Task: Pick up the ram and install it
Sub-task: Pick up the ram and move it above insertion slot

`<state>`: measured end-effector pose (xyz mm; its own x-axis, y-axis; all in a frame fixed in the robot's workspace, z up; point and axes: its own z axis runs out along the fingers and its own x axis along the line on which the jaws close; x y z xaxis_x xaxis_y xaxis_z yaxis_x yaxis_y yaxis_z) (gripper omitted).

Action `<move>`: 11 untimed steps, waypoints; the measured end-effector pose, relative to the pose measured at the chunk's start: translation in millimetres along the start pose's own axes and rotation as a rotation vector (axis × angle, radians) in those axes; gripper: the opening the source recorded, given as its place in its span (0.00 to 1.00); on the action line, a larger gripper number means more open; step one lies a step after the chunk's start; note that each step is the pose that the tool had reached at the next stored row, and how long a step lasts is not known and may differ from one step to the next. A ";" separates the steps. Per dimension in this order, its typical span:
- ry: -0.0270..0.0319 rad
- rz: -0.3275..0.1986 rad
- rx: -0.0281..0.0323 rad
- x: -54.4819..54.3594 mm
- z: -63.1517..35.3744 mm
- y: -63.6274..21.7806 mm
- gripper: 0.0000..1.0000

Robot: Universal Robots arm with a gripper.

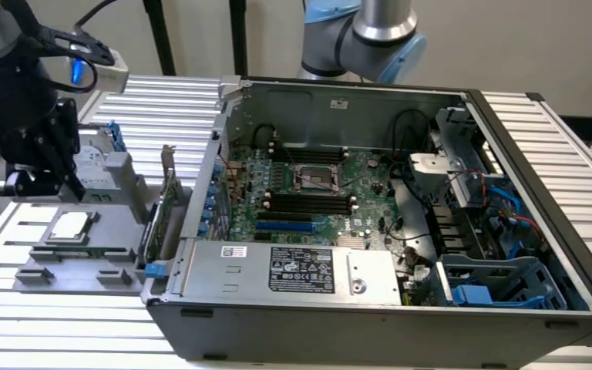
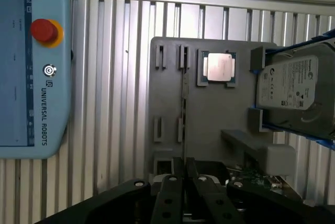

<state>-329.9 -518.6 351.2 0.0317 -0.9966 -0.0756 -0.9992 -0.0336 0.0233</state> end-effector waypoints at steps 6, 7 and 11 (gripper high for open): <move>-0.0002 0.000 0.0000 -2.7 -16.5 -21.6 0.14; -0.0002 0.000 0.0000 -3.1 -19.2 -25.2 0.14; -0.0006 0.000 0.0001 -4.7 -28.9 -39.7 0.14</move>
<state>-289.7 -514.8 379.5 0.0317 -0.9966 -0.0762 -0.9992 -0.0336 0.0232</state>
